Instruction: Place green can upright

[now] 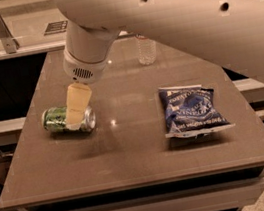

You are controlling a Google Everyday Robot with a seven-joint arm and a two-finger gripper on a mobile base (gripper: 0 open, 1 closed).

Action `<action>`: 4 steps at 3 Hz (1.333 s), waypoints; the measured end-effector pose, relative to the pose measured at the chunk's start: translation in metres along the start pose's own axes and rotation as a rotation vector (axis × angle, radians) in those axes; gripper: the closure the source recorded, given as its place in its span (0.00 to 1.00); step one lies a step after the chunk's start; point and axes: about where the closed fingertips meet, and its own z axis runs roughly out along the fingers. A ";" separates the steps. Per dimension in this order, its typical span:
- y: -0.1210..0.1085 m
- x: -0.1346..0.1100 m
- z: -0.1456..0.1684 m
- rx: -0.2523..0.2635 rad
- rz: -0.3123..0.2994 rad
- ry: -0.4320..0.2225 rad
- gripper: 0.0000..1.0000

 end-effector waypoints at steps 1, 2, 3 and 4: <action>0.013 0.000 0.007 -0.010 0.009 0.066 0.00; 0.021 -0.004 0.015 -0.024 0.006 0.124 0.00; 0.022 -0.016 0.029 -0.044 -0.022 0.167 0.00; 0.026 -0.031 0.042 -0.064 -0.043 0.179 0.00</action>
Offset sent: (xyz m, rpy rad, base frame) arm -0.0204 0.0231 -0.0235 -0.1862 0.0738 -0.0230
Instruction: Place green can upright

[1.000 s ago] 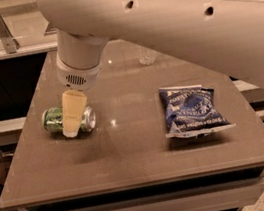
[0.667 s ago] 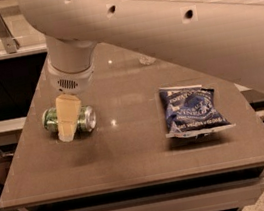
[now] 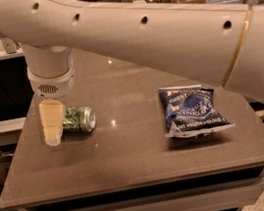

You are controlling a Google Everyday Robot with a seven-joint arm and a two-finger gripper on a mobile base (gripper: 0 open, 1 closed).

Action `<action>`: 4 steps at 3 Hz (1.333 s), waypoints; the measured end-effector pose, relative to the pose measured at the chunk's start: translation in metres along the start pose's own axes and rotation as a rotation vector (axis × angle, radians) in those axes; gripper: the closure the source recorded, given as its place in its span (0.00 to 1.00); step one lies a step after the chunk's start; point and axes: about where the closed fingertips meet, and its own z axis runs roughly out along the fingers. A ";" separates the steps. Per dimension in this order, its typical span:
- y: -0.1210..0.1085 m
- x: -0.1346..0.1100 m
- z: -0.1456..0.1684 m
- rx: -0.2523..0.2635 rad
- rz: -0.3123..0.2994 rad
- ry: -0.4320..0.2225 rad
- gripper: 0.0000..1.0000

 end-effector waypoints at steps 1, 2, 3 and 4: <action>0.001 -0.009 0.010 -0.005 -0.003 0.031 0.00; -0.004 0.000 0.019 -0.014 0.006 0.053 0.18; -0.014 0.019 0.027 -0.019 0.012 0.078 0.41; -0.021 0.031 0.029 -0.024 0.008 0.091 0.64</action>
Offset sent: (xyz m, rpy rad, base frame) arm 0.0154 -0.0062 -0.0317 -0.0719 0.0398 -0.0249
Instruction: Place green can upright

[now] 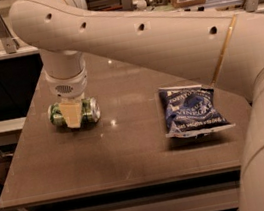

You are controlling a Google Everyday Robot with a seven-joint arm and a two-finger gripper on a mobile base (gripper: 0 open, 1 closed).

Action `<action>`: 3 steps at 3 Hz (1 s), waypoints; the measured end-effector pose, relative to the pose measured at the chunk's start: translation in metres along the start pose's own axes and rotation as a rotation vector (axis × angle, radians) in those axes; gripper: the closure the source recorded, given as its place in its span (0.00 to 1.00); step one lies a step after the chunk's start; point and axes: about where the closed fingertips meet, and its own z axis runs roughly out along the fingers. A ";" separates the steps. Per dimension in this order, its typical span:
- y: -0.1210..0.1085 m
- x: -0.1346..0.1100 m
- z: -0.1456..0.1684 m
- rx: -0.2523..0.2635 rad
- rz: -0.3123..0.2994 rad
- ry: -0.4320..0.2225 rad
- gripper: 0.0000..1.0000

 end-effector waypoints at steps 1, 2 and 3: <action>-0.003 0.008 -0.005 -0.004 -0.015 0.039 0.87; -0.002 0.009 -0.005 -0.004 -0.015 0.040 1.00; -0.002 0.009 -0.005 -0.004 -0.015 0.040 1.00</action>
Offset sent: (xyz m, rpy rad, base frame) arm 0.0013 -0.0077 0.0033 -0.0328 0.0043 0.0088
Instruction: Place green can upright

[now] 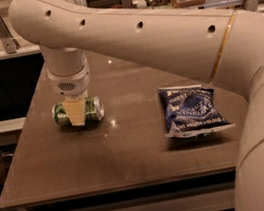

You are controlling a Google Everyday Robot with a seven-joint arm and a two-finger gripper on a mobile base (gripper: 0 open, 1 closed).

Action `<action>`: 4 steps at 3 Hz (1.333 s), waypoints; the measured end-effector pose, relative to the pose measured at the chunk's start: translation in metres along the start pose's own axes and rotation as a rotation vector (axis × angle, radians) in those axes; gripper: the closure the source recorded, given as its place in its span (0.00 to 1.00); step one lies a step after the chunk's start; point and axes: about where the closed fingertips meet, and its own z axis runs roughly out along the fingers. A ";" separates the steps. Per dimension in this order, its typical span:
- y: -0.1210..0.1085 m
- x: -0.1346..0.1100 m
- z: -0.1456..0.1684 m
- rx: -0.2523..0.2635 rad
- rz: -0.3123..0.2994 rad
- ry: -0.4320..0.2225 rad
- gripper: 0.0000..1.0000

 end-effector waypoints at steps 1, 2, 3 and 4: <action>-0.003 0.000 -0.013 0.012 -0.024 -0.023 1.00; -0.004 0.000 -0.030 0.026 -0.071 -0.106 1.00; -0.009 -0.005 -0.045 0.034 -0.149 -0.260 1.00; -0.004 -0.016 -0.059 0.033 -0.244 -0.419 1.00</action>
Offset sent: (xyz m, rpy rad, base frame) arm 0.0019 -0.0082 0.0566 0.2146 -0.0909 0.1701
